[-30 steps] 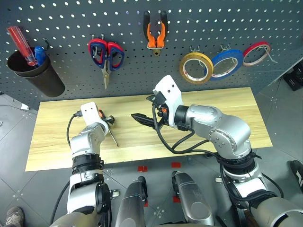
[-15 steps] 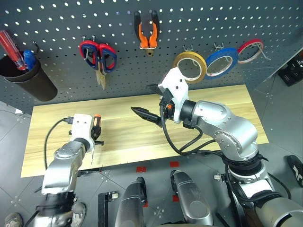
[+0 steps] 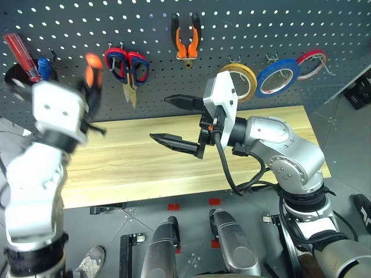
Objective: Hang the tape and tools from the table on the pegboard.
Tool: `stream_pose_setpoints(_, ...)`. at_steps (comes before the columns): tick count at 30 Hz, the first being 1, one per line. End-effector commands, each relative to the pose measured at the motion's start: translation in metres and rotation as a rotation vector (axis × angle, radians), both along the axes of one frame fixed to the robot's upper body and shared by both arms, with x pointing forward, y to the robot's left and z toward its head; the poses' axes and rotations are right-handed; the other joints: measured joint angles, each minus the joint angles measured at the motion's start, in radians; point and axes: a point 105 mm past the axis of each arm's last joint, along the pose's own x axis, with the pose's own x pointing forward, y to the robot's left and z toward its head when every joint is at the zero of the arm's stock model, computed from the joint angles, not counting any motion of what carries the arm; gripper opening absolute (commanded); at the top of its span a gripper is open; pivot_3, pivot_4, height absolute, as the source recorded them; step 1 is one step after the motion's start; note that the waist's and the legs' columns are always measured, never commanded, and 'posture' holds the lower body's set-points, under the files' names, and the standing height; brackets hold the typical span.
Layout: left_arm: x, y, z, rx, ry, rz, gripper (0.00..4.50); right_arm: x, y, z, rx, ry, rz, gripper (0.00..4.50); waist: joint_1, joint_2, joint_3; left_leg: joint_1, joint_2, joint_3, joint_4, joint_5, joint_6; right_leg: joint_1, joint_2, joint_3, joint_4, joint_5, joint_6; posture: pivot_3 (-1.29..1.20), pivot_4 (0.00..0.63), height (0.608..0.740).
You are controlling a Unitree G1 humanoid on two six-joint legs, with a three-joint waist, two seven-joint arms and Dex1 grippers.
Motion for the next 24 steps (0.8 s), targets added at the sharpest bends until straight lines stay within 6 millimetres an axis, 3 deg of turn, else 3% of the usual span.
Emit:
stream_pose_setpoints(1,-0.009,0.023,0.050,-0.043,-0.181,0.074,0.88,0.000,0.003,0.019,0.064,-0.071,0.001,4.50,-0.001,-0.001,-0.001,0.000,0.000,0.000,0.000,0.000,0.000,0.000,0.000,0.000,-0.001,0.000,0.000,-0.24,0.304,0.740)
stream_pose_setpoints(3,-0.006,0.035,0.069,-0.078,-0.251,0.099,0.88,0.004,0.007,0.025,0.094,-0.083,-0.014,4.50,-0.004,-0.001,-0.002,0.000,0.000,0.001,0.000,0.001,-0.001,0.000,0.000,-0.001,-0.001,0.000,0.000,-0.24,0.297,0.740)
stream_pose_setpoints(6,0.003,0.046,0.076,-0.097,-0.302,0.132,0.88,0.005,0.012,0.030,0.115,-0.099,-0.010,4.50,-0.006,-0.001,-0.002,0.000,0.000,0.001,0.000,0.003,-0.005,-0.001,-0.001,-0.007,0.000,0.000,0.000,-0.24,0.289,0.740)
stream_pose_setpoints(11,0.014,0.055,0.062,-0.137,-0.334,0.168,0.88,0.002,0.019,0.034,0.129,-0.124,0.010,4.50,-0.002,-0.002,-0.003,0.000,0.000,0.001,0.000,0.003,-0.006,-0.003,-0.005,-0.015,0.000,0.000,0.000,-0.27,0.290,0.740)
stream_pose_setpoints(21,-0.012,0.072,0.030,-0.238,-0.368,0.305,0.88,-0.003,0.020,0.038,0.148,-0.119,0.032,4.50,-0.009,-0.007,-0.007,-0.001,0.000,0.003,0.001,0.004,-0.006,-0.005,-0.008,-0.016,0.002,0.000,-0.001,-0.28,0.280,0.740)
stream_pose_setpoints(22,-0.017,0.073,0.029,-0.249,-0.380,0.318,1.60,-0.003,0.019,0.038,0.151,-0.115,0.037,4.50,-0.009,-0.008,-0.008,-0.001,0.000,0.003,0.001,0.004,-0.006,-0.005,-0.008,-0.016,0.002,0.000,-0.001,-0.28,0.280,0.740)
stream_pose_setpoints(24,-0.023,0.076,0.028,-0.271,-0.393,0.341,2.09,-0.004,0.019,0.039,0.157,-0.104,0.050,4.50,-0.008,-0.009,-0.009,-0.001,0.000,0.003,0.002,0.004,-0.006,-0.005,-0.008,-0.016,0.004,0.001,-0.001,-0.27,0.275,0.740)
